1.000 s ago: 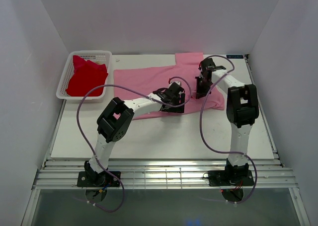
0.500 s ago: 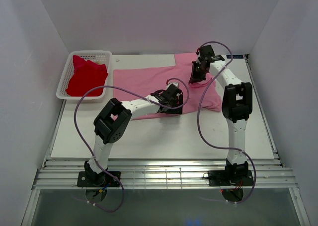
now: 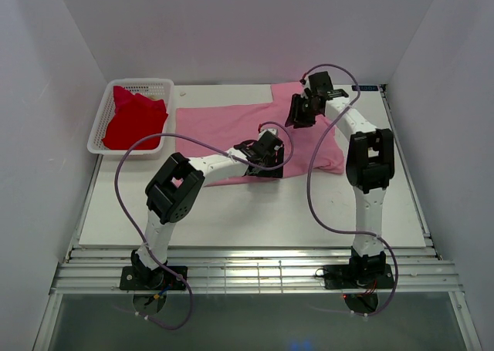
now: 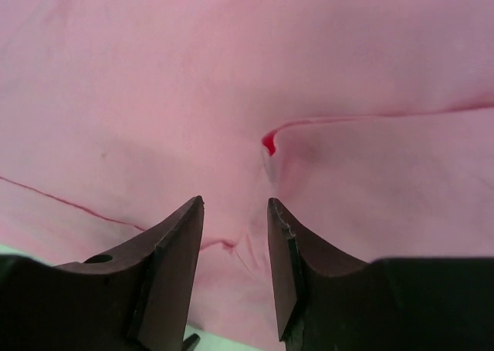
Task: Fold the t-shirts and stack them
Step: Fold the flattened tshirt in 1/3 of the way
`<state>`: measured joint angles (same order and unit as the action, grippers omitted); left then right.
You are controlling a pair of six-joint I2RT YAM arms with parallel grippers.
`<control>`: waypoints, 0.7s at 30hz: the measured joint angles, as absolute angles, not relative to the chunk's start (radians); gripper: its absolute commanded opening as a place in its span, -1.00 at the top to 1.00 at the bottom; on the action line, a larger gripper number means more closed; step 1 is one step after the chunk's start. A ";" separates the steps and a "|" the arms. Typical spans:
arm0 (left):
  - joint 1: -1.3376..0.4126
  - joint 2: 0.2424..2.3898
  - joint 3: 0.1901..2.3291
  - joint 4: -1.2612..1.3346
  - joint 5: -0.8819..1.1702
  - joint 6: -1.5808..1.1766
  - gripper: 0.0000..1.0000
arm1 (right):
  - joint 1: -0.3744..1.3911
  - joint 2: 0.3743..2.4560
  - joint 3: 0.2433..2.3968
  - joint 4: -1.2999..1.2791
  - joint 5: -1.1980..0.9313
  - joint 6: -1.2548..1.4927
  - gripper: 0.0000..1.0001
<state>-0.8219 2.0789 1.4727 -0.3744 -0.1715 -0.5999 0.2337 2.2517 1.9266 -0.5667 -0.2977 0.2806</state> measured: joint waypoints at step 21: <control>-0.803 2.092 1.505 -0.511 -0.337 -0.610 -0.61 | 0.197 1.835 1.362 -0.742 0.291 0.242 -0.02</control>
<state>-0.8032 2.0918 1.5055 -0.5114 -0.3367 -0.6098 0.1970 1.8347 1.3621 -0.7418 0.2913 0.2420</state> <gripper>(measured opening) 0.802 0.511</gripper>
